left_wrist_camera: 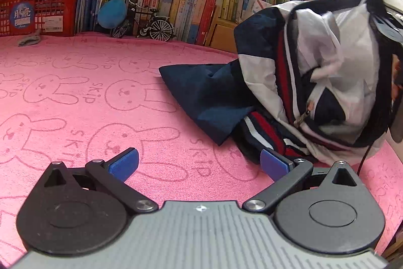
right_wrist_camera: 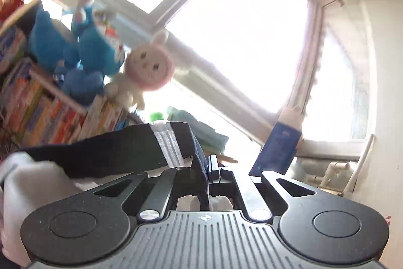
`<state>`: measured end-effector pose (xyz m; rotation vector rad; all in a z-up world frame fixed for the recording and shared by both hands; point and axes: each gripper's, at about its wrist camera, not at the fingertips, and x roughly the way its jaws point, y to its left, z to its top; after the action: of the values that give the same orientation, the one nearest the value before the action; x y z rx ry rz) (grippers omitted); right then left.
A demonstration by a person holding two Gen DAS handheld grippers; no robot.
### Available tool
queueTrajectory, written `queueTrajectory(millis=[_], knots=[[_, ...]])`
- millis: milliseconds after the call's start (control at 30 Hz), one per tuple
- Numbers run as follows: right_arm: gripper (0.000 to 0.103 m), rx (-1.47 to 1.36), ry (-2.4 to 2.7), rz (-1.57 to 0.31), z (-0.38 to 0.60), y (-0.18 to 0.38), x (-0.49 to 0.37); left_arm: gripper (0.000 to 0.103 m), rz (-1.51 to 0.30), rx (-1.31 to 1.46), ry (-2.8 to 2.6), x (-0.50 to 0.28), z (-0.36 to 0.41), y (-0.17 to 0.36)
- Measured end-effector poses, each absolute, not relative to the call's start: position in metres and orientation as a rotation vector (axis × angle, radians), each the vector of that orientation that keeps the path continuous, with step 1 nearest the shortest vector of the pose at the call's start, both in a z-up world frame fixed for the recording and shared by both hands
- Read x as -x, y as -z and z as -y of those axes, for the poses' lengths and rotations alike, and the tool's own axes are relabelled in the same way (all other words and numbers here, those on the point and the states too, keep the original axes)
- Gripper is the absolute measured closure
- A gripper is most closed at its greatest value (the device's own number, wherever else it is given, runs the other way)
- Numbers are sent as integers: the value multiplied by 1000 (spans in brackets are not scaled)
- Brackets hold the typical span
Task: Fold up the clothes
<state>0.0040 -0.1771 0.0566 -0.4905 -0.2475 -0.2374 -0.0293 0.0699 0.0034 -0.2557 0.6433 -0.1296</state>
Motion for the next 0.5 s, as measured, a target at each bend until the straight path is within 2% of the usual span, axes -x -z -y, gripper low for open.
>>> queueTrajectory(millis=[267, 500], knots=[[96, 464, 77, 409, 197, -55, 111, 0, -472, 198, 254, 24, -31, -46], [96, 464, 54, 385, 205, -42, 141, 0, -310, 55, 225, 17, 19, -54]])
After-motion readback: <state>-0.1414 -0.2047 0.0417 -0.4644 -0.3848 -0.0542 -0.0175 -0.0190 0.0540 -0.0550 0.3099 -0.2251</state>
